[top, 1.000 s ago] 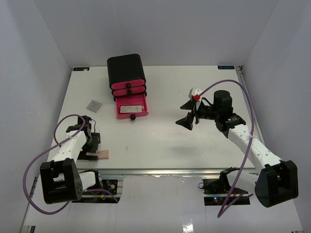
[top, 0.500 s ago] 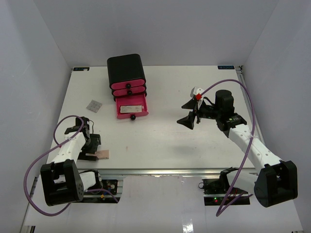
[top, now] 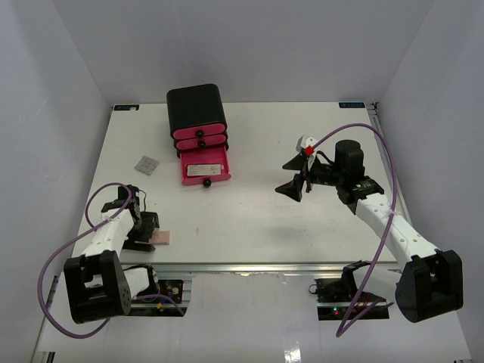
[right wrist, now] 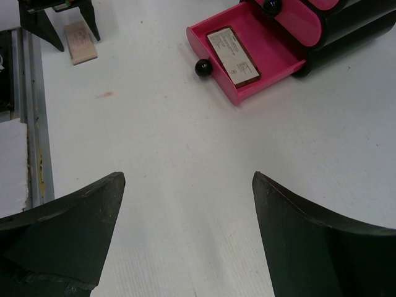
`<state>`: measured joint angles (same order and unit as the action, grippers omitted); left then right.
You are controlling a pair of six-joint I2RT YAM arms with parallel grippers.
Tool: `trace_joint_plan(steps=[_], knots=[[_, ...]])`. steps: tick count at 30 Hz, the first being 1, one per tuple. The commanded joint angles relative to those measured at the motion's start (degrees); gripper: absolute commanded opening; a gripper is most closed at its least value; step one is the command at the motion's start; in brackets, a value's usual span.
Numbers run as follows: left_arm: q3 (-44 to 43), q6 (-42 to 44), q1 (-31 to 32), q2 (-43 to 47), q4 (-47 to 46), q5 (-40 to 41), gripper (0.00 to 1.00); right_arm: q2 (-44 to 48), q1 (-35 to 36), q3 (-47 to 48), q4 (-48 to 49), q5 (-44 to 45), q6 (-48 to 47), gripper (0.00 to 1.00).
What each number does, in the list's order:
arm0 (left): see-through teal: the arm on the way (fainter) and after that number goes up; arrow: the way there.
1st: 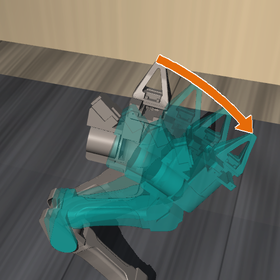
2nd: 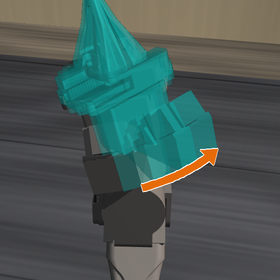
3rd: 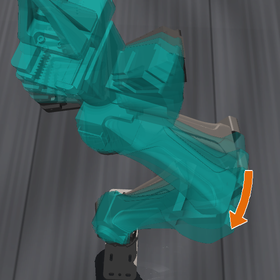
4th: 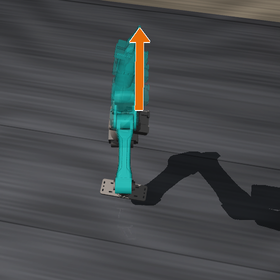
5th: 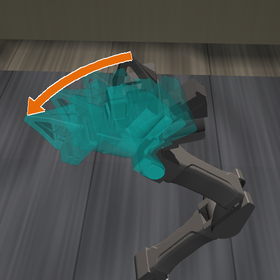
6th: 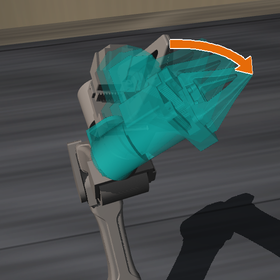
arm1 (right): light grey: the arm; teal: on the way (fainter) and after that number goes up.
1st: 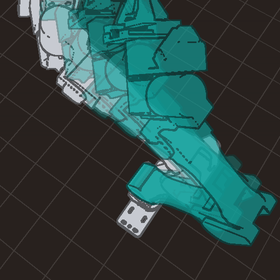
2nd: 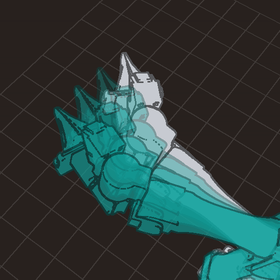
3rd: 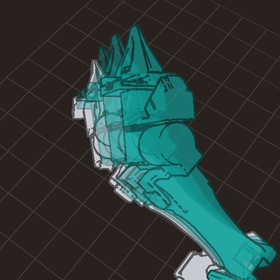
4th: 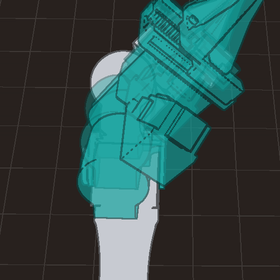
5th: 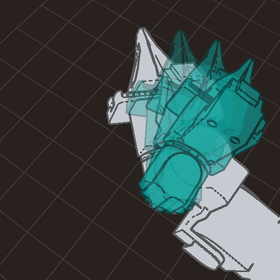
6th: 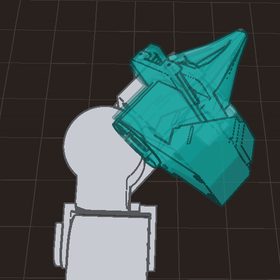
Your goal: Organize the makeup
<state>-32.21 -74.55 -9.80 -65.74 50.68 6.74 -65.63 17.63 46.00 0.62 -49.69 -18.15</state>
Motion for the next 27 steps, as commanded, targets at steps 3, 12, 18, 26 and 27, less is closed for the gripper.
trace_joint_plan(steps=[3,12,18,26,27], knots=[[1.26,0.68,-0.35,2.05,-1.57,0.38,0.86,0.06,-0.44,-0.29,2.45,-1.41,0.57,0.9],[2.3,0.93,-0.31,-3.19,-6.7,-1.14,0.61,0.64,-1.19,-0.32,2.54,-1.96,0.84,0.9],[-0.05,1.53,-0.31,-1.0,-7.2,-2.69,0.28,0.41,-1.28,-0.38,2.61,-2.15,0.82,0.9],[-5.98,1.94,0.01,4.89,-9.39,-14.09,0.15,0.01,-1.69,-0.47,2.57,-2.02,0.55,0.9],[-7.6,1.57,0.27,4.9,-9.56,-15.22,0.14,-0.06,-1.75,-0.5,2.54,-1.96,0.49,0.9]])
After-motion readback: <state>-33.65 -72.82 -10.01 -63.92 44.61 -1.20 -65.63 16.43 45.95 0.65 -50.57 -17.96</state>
